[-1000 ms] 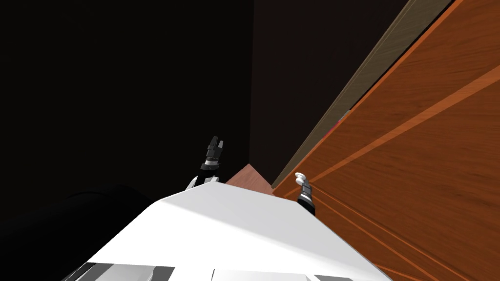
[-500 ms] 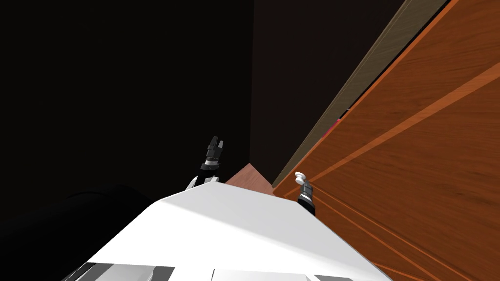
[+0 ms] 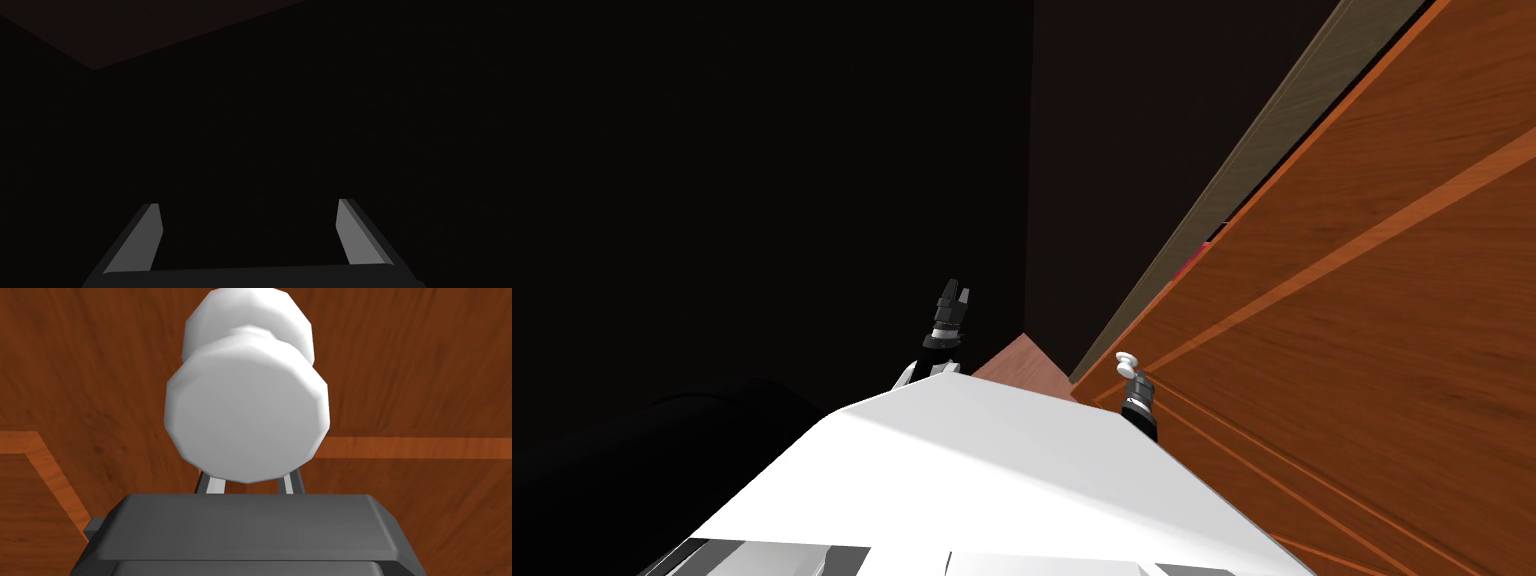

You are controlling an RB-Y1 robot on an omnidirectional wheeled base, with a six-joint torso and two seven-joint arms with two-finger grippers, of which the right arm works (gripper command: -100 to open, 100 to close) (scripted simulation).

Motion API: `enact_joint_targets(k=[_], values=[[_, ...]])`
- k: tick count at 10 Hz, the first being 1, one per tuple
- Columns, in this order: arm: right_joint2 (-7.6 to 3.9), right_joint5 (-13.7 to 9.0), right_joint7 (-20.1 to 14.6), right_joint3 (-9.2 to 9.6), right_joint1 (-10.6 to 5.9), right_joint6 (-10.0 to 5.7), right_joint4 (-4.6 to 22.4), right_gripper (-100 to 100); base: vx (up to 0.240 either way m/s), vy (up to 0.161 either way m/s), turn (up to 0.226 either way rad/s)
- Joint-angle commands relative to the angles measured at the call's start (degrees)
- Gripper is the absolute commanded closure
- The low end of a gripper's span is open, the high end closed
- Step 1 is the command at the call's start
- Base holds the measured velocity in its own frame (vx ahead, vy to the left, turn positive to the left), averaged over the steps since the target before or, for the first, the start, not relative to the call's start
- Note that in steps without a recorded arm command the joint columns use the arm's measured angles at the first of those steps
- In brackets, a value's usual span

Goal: Pull the door open

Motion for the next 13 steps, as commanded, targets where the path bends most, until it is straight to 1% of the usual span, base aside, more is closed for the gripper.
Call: enact_joint_targets(k=[1, 2, 3, 4, 5, 6, 7, 8, 9, 10, 13], values=[[0.86, -0.21, -2.13, 1.14, 0.03, 0.32, -1.67, 100, -0.029, 0.003, 0.023], [0.86, -0.21, -2.13, 1.14, 0.03, 0.32, -1.67, 100, -0.009, -0.002, -0.001], [0.64, -1.04, -4.52, 1.75, 0.05, 0.26, -1.60, 100, -0.015, 0.000, 0.009], [0.42, -1.87, -5.99, 2.35, 0.07, 0.19, -1.52, 100, -0.033, 0.002, 0.037], [0.42, -1.87, -6.90, 2.35, 0.07, 0.19, -1.52, 100, -0.032, -0.003, 0.015], [0.19, -2.70, -8.90, 2.95, 0.09, 0.13, -1.45, 100, -0.040, -0.004, 0.033], [0.19, -2.70, -9.29, 2.95, 0.09, 0.13, -1.45, 100, -0.026, -0.003, 0.047], [-0.03, -3.53, -11.63, 3.55, 0.11, 0.07, -1.37, 100, -0.026, -0.005, 0.024], [-0.25, -4.36, -13.11, 4.15, 0.13, 0.01, -1.30, 100, -0.042, -0.001, 0.012], [-0.25, -4.36, -14.06, 4.15, 0.13, 0.01, -1.30, 100, -0.035, 0.008, 0.011], [-0.25, -4.36, -14.06, 4.15, 0.13, 0.01, -1.30, 100, -0.005, 0.004, 0.001]])
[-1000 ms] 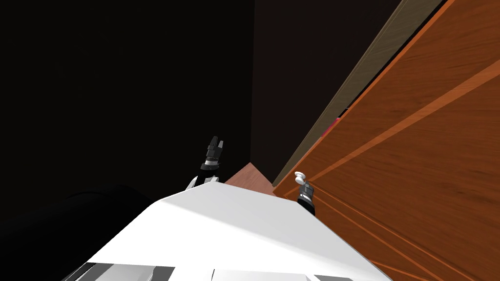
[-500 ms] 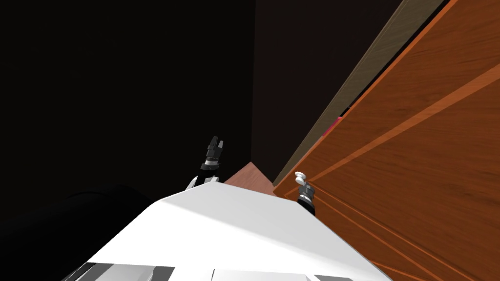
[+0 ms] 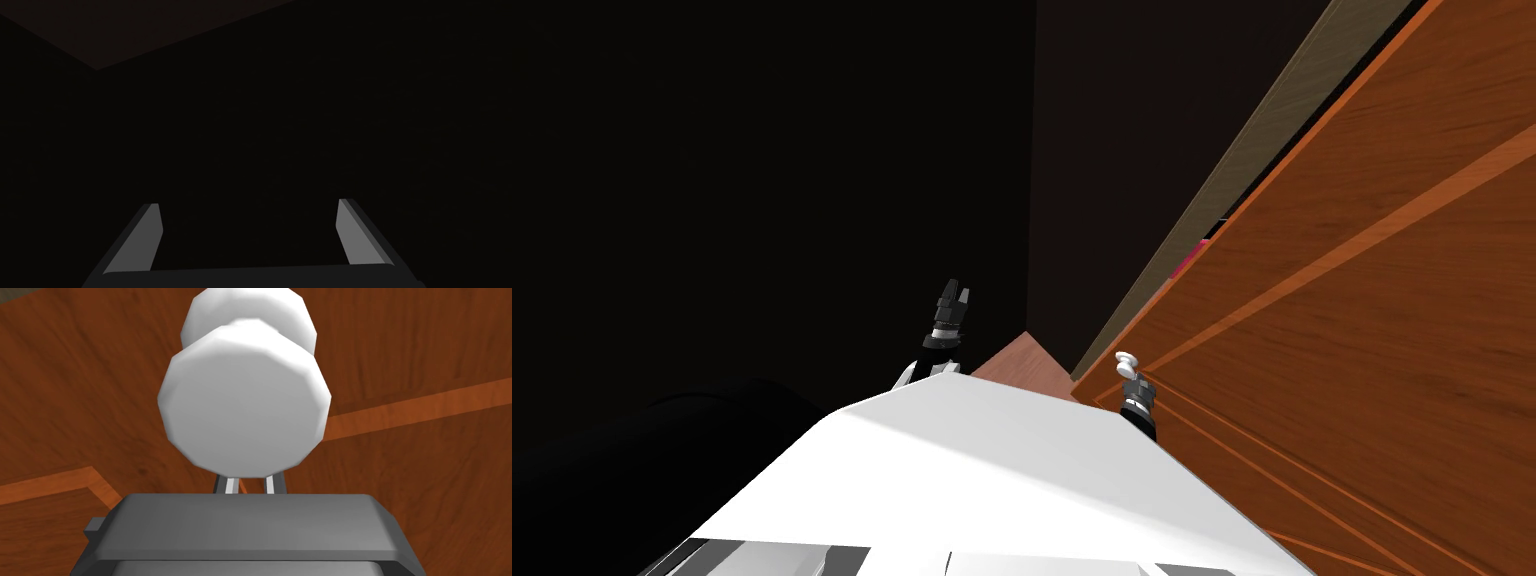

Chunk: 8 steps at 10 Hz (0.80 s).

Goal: Pull the door open

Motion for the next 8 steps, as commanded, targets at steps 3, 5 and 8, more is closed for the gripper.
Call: enact_joint_targets(k=[3, 5, 8], values=[[-0.12, -2.19, -5.07, 1.24, -0.16, 0.30, -0.02, -100, -0.036, -0.005, 0.020], [0.28, -3.37, -7.82, 1.74, -0.30, 0.15, -0.25, -100, -0.079, 0.006, 0.062], [1.10, -5.84, -12.90, 2.80, -0.61, -0.17, -0.72, -100, -0.083, 0.022, 0.043]])
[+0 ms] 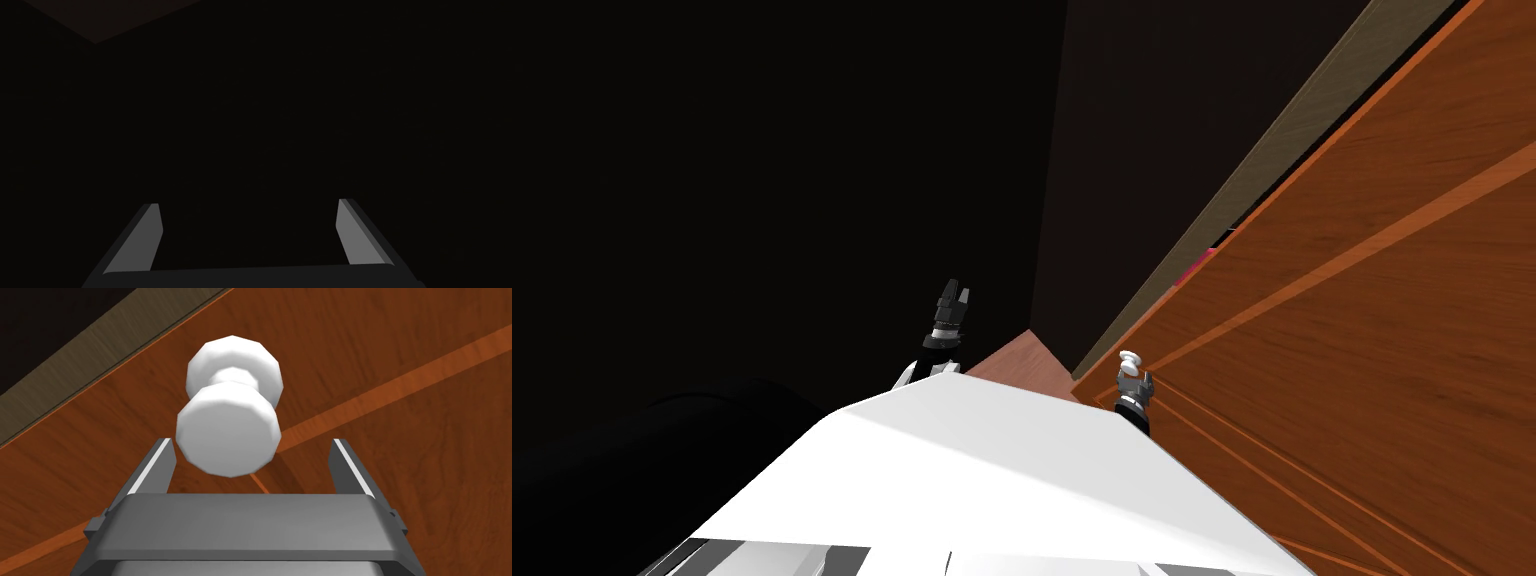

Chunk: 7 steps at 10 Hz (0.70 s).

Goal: Pull the door open

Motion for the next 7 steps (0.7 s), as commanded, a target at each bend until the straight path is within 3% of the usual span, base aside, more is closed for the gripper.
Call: enact_joint_targets(k=[1, 7], values=[[0.11, -0.56, -1.83, 0.26, -0.19, -0.20, 0.07, -100, -0.054, -0.006, 0.015], [1.47, -4.62, -10.72, 1.99, -0.69, -0.72, -0.72, -100, -0.063, -0.004, 0.039]])
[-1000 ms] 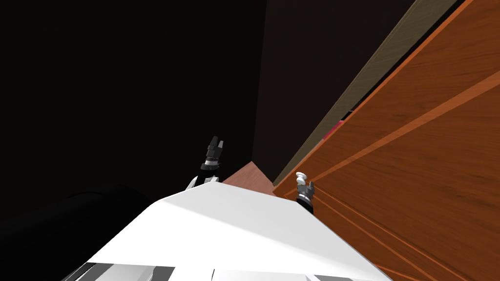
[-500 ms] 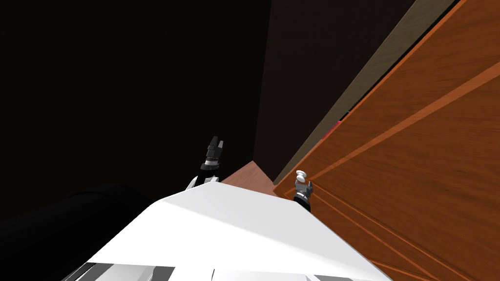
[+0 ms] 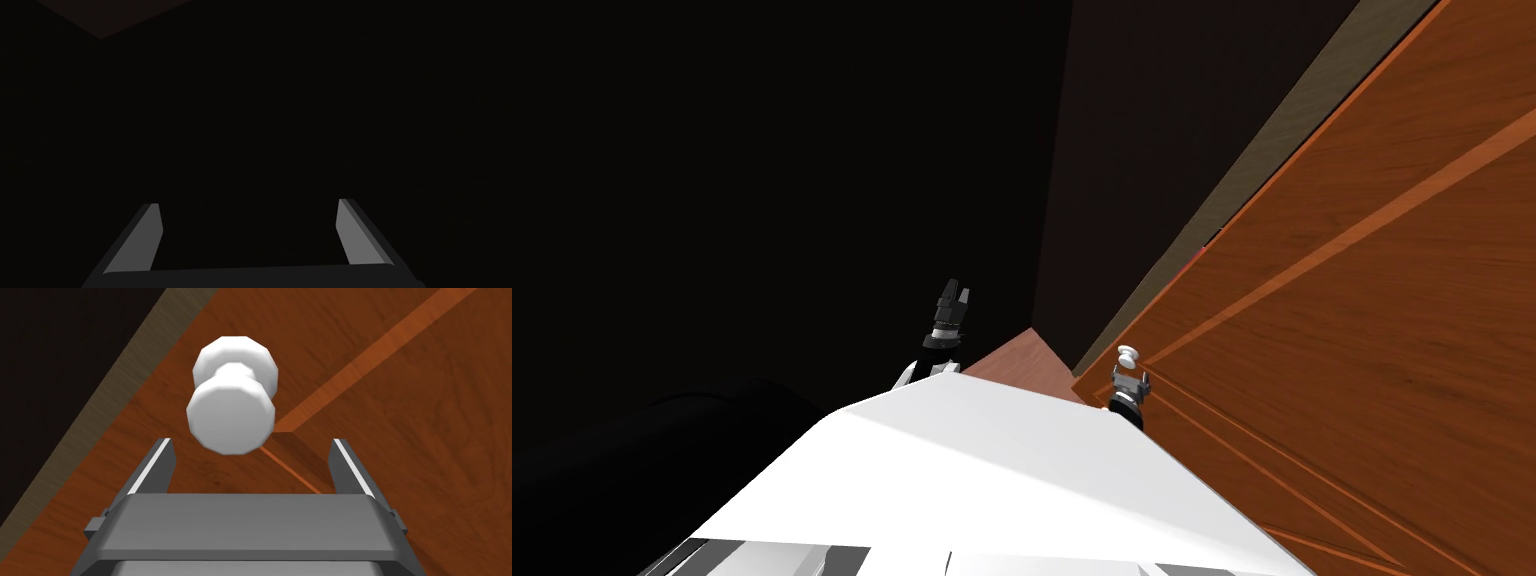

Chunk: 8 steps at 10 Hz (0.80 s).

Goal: Pull the door open

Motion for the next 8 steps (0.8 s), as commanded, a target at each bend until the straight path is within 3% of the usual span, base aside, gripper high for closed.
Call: enact_joint_targets(k=[1, 8], values=[[0.54, -1.30, -2.86, 0.51, 0.04, 0.07, -0.71, -100, -0.064, 0.003, 0.039], [2.36, -6.73, -13.69, 2.83, -0.63, -0.63, -1.76, -100, -0.068, 0.002, 0.045]])
